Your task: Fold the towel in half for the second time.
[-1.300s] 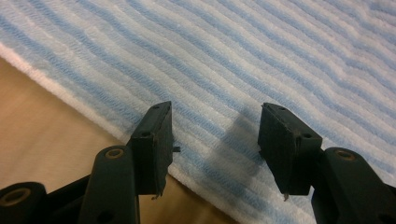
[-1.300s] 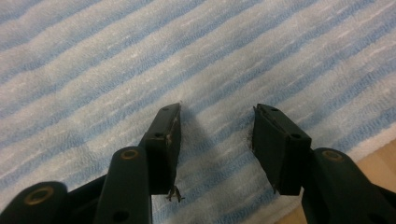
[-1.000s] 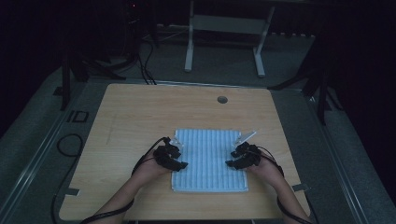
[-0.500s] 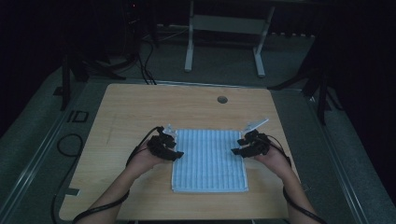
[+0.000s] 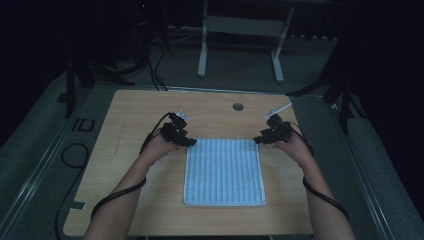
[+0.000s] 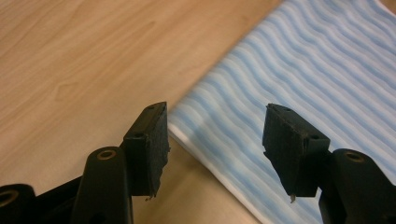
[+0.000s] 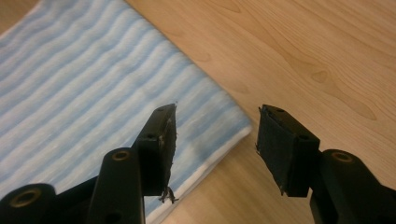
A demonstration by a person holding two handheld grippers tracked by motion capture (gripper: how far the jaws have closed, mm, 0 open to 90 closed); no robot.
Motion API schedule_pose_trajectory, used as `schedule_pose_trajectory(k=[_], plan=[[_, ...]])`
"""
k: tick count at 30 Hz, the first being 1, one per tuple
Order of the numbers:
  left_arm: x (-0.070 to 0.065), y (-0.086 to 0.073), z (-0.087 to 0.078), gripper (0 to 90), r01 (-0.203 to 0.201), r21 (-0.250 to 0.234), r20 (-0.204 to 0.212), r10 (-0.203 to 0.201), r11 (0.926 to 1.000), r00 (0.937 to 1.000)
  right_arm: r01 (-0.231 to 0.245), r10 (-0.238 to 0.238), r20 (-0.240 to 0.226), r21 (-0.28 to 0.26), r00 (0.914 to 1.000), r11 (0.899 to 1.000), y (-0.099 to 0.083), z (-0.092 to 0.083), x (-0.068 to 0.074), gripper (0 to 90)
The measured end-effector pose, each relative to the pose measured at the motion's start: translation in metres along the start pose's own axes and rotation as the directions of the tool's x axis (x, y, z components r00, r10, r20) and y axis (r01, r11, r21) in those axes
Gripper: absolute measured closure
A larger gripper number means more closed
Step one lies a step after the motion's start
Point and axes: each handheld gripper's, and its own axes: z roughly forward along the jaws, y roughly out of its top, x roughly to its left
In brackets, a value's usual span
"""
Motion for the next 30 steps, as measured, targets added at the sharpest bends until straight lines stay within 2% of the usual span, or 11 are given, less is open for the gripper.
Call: schedule_pose_trajectory(k=[2,7,9,12,19,21,23,25,26,28,30], plan=[[0.009,-0.001,0.007,38.8,0.000,0.007,0.026,0.000,1.0000,0.9997,-0.028,0.028,-0.007,0.014,0.9996,1.000,0.003,0.010,-0.006,46.6],[0.021,-0.003,0.015,38.7,0.034,-0.004,0.031,-0.034,0.9994,0.9989,-0.065,0.066,-0.017,0.051,0.9977,0.997,0.004,0.024,-0.013,46.8],[0.026,-0.003,0.018,38.8,0.050,-0.008,0.022,-0.049,0.9987,0.9985,-0.080,0.081,0.001,0.074,0.9968,0.994,0.005,0.031,-0.016,46.8],[0.028,-0.004,0.023,38.8,0.040,-0.023,0.027,-0.040,0.9989,0.9988,-0.117,0.114,0.024,0.122,0.9931,0.986,0.006,0.044,-0.021,48.9],[0.027,-0.005,0.036,39.1,0.023,0.039,0.000,-0.023,0.9990,0.9997,-0.135,0.130,0.036,0.192,0.9908,0.972,0.002,0.058,-0.024,53.8],[0.026,-0.004,0.038,42.0,0.024,0.046,-0.007,-0.023,0.9987,0.9997,-0.130,0.124,0.042,0.209,0.9914,0.969,0.001,0.061,-0.024,57.1],[0.025,-0.006,0.041,46.0,0.033,0.033,0.021,-0.034,0.9989,0.9992,-0.123,0.115,0.048,0.219,0.9921,0.968,0.001,0.063,-0.023,59.3],[0.023,-0.010,0.047,52.2,0.025,0.050,0.040,-0.027,0.9984,0.9988,-0.107,0.099,0.052,0.213,0.9938,0.971,0.001,0.065,-0.021,62.2],[0.021,-0.011,0.047,55.0,0.014,0.032,0.040,-0.015,0.9994,0.9991,-0.103,0.093,0.056,0.211,0.9941,0.972,0.002,0.066,-0.019,65.7],[0.021,-0.011,0.048,69.4,0.022,0.035,0.061,-0.024,0.9991,0.9979,-0.084,0.076,0.047,0.213,0.9960,0.973,0.003,0.066,-0.017,73.2],[0.019,-0.008,0.047,79.9,0.013,0.031,0.052,-0.015,0.9994,0.9986,-0.077,0.072,0.032,0.224,0.9969,0.972,0.004,0.066,-0.016,81.9]])
